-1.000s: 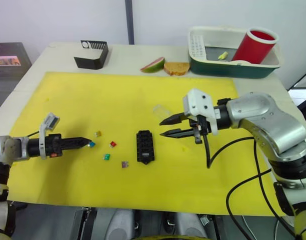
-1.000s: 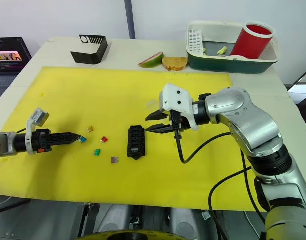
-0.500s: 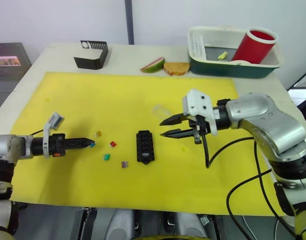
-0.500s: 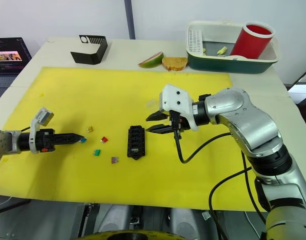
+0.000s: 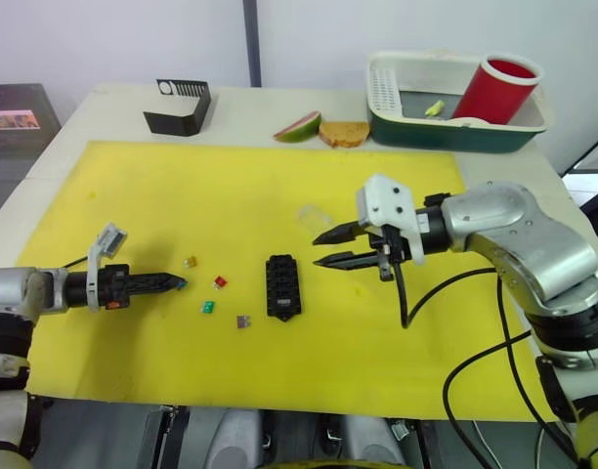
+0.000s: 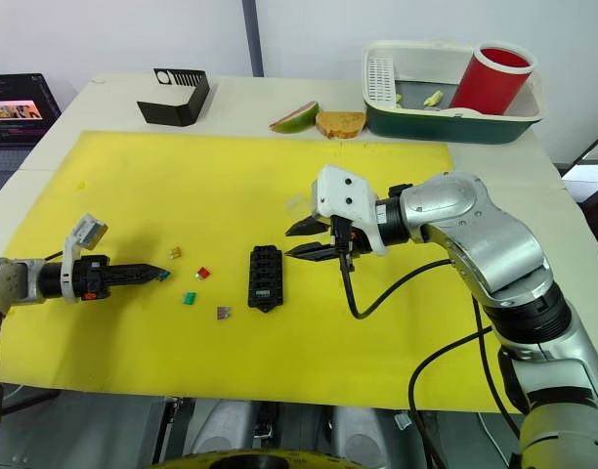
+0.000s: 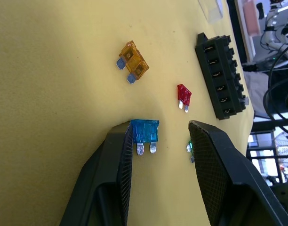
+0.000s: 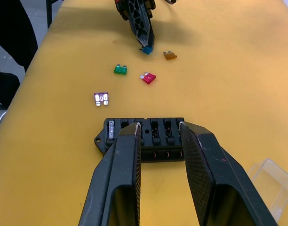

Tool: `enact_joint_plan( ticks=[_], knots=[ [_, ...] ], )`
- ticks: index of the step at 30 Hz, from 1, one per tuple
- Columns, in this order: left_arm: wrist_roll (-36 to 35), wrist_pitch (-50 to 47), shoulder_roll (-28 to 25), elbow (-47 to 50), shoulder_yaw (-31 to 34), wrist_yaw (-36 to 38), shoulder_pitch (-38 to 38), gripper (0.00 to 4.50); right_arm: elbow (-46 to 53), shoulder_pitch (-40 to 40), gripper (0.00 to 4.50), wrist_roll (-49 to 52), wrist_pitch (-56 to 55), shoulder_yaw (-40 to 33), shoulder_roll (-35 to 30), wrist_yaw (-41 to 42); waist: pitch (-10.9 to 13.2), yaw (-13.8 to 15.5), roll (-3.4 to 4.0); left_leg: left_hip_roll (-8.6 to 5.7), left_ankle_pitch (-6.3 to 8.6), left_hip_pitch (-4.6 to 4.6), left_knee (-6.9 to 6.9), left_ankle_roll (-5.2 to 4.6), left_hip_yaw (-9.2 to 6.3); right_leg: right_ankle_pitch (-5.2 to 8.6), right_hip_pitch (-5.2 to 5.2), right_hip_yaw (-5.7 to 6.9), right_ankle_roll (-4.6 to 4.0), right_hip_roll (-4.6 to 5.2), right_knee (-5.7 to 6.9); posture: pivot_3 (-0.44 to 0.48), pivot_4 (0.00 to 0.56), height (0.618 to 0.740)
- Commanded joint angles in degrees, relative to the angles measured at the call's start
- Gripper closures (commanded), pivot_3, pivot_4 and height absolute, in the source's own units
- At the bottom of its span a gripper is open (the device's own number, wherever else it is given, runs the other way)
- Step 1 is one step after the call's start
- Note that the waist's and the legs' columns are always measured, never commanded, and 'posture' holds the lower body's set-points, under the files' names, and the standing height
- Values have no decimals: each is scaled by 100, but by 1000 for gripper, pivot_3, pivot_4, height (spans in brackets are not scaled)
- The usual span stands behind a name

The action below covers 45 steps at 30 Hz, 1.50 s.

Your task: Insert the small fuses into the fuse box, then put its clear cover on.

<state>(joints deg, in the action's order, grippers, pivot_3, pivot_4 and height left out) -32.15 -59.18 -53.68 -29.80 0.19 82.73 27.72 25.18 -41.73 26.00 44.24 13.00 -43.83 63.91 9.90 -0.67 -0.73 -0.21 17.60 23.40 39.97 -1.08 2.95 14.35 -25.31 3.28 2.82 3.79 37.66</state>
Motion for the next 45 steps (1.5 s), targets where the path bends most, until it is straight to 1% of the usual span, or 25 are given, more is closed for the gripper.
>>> enact_joint_plan(
  ticks=[1,9,11,18,22,24,27,31,33,36,39,45],
  knots=[
    [76,54,8,-19,33,-48,-18,3923,139,-27,3038,-4,-94,-33,-54,1,0,-1,0,0,0,0,0,0,0,0,0,0,0,0,0,0,150,740],
    [88,161,-9,16,34,23,-118,3923,106,-11,3038,-13,-130,-19,-49,4,0,-3,0,0,0,0,-1,0,0,0,-1,0,0,0,0,0,150,740],
    [67,152,-14,57,45,31,-135,4480,97,-6,3038,-23,-142,-8,-50,6,0,-3,0,1,0,0,-1,0,0,0,-1,0,0,0,0,0,150,740],
    [47,200,-55,156,108,73,-188,4493,80,4,3038,-30,-159,-4,-44,7,0,-3,0,1,0,0,-1,0,0,0,-1,-1,-1,0,0,0,150,740],
    [-131,81,-92,433,307,57,-192,4493,69,11,3038,-28,-154,-14,-50,19,0,-4,0,1,0,0,-1,1,0,0,-1,-1,-1,0,0,0,150,740],
    [-486,-233,-122,958,620,-14,-57,4493,74,16,3038,127,33,-108,-27,0,1,-1,-2,1,0,1,-1,0,0,0,-2,-1,-1,1,0,0,150,740],
    [-1129,-722,-4,1919,1084,-285,158,4493,-13,-50,3038,751,867,-442,118,-172,1,31,-5,1,0,5,0,0,-6,0,-1,-1,-1,2,-2,0,150,740],
    [-1884,-1180,371,3020,1413,-806,515,4493,-232,-213,3038,1559,1811,-918,428,-506,0,4,-3,-1,0,6,0,1,-10,0,8,-1,-1,3,-12,0,150,740],
    [-2254,-1347,616,3511,1491,-1105,717,4493,-354,-311,3038,1979,2221,-1208,734,-801,1,-11,-3,-1,0,5,-2,1,-10,-1,7,0,0,3,-12,0,150,740],
    [-2554,-1446,800,3855,1533,-1412,810,4493,-357,-374,3038,2261,2482,-1388,914,-1067,1,-40,-3,0,-4,4,-3,7,-9,-2,2,0,1,1,-5,0,150,740],
    [-2811,-1309,1083,4161,1416,-1672,1003,4493,-281,-340,3038,2514,2646,-1525,1187,-1454,1,-13,-2,-1,-5,1,-4,9,-9,-2,3,0,1,-1,-2,0,150,740],
    [-2922,-1120,1236,4230,1238,-1868,1185,4493,-285,-500,3038,3035,2936,-1764,1434,-1942,1,-7,-2,-3,-5,2,-2,9,-8,-1,6,0,1,-2,-3,0,150,740]
  ],
)
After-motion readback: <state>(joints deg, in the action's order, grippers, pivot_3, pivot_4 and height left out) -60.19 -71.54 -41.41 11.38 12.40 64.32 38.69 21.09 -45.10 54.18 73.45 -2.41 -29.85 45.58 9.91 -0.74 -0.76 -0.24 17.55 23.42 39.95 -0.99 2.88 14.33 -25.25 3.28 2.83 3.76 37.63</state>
